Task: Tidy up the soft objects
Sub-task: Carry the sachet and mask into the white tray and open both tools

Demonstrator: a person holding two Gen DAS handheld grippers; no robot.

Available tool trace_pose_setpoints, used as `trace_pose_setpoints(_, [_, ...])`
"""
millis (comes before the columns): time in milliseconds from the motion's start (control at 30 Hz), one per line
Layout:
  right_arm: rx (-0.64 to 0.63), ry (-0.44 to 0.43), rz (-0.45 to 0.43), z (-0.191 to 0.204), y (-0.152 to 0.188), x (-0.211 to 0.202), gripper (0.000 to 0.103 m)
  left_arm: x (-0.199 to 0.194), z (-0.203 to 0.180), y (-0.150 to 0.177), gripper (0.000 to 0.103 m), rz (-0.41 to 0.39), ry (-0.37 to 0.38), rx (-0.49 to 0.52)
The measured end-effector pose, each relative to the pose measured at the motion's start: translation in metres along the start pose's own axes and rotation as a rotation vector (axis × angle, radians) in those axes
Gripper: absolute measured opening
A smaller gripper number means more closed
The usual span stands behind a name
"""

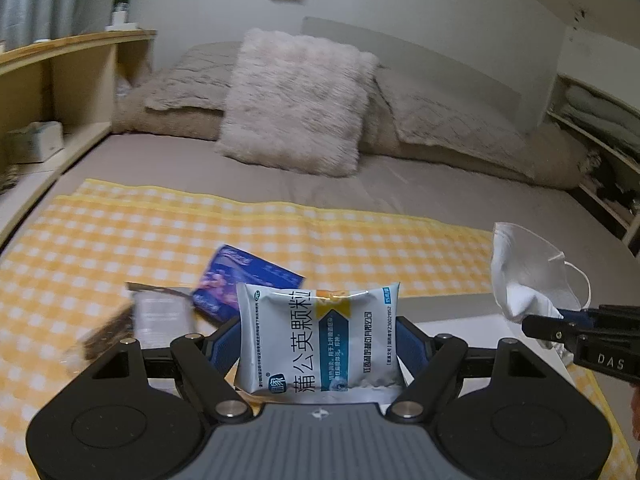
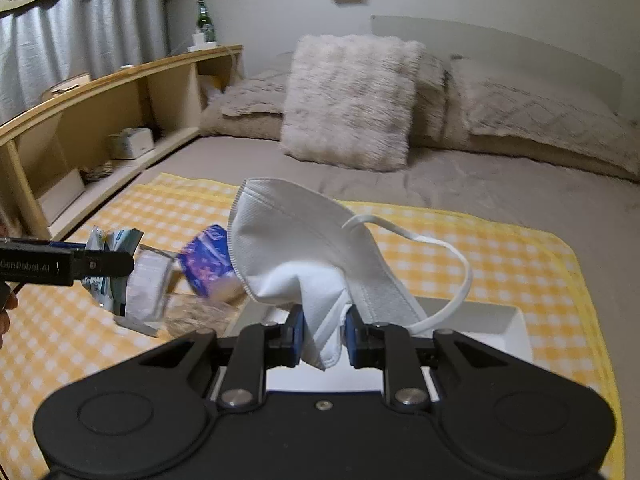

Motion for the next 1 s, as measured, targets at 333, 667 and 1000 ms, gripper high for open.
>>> trace_pose_setpoints(333, [0.044,0.1,0.093,-0.052,0.015,0.021,0.022,0.052,-0.047,0.01,0.079,0.077,0.086,0.061])
trace_pose_setpoints(667, [0.092,0.149,0.191,-0.09,0.03,0.056,0.022,0.113,-0.077,0.02,0.079,0.133,0.149,0.065])
trace_pose_setpoints(1000, [0.08,0.148,0.239,-0.094,0.036,0.089,0.026,0.158,-0.069,0.021,0.093,0.148,0.11,0.043])
Point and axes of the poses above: each gripper's, at about its wrist camera, not at the fingertips, and x roughly the way its jaws point, z to its left, y to its underside, the point moved 6 cm from there along x, roughly the way its jaws point, and after that the axes turned 8 degrees about y, right-handed, at the moved point
